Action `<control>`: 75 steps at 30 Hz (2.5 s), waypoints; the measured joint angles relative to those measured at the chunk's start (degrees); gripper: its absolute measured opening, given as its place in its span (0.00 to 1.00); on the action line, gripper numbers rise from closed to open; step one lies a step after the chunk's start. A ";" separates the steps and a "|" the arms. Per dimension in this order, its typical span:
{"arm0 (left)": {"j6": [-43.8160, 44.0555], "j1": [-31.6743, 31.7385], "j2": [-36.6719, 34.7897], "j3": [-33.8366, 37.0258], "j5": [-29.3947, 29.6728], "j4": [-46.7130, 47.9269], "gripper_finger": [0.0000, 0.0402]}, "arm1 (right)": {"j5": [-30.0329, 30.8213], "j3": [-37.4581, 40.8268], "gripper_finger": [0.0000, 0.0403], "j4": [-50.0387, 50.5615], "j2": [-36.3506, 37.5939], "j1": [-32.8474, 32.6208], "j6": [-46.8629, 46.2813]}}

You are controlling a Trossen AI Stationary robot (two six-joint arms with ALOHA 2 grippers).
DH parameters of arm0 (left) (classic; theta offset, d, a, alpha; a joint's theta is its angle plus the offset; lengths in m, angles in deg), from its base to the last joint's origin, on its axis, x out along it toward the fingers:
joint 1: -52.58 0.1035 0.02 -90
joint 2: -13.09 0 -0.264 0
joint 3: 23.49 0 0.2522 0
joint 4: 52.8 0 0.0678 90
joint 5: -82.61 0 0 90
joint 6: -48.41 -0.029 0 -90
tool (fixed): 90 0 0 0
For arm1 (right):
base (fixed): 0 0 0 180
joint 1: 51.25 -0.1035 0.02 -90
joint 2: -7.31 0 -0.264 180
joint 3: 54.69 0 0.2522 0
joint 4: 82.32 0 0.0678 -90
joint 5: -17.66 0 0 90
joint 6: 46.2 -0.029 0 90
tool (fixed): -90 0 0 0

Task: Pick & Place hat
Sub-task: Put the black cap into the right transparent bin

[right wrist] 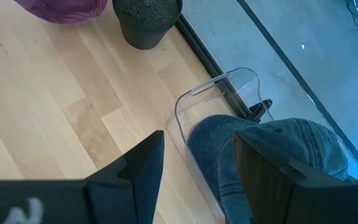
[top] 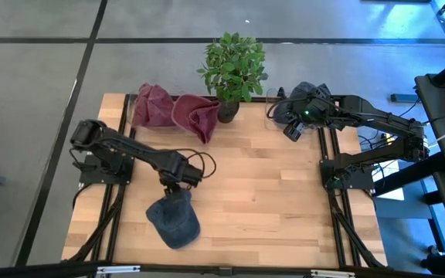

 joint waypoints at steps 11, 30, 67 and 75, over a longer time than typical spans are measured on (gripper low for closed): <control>5.97 -2.50 2.13 10.74 -6.12 -7.61 0.46 | 0.00 0.00 0.48 0.00 0.00 -0.01 0.00; 10.18 -7.35 1.67 16.85 -2.83 -21.55 0.38 | 0.00 0.00 0.48 0.00 0.00 0.01 0.00; -56.65 7.48 -2.64 -22.19 17.35 -28.78 0.01 | 0.07 0.00 0.48 -2.17 0.00 -0.01 6.08; -75.24 12.84 -1.05 -24.04 17.59 -38.88 0.01 | -1.47 0.00 0.48 -3.21 -0.21 0.01 1.28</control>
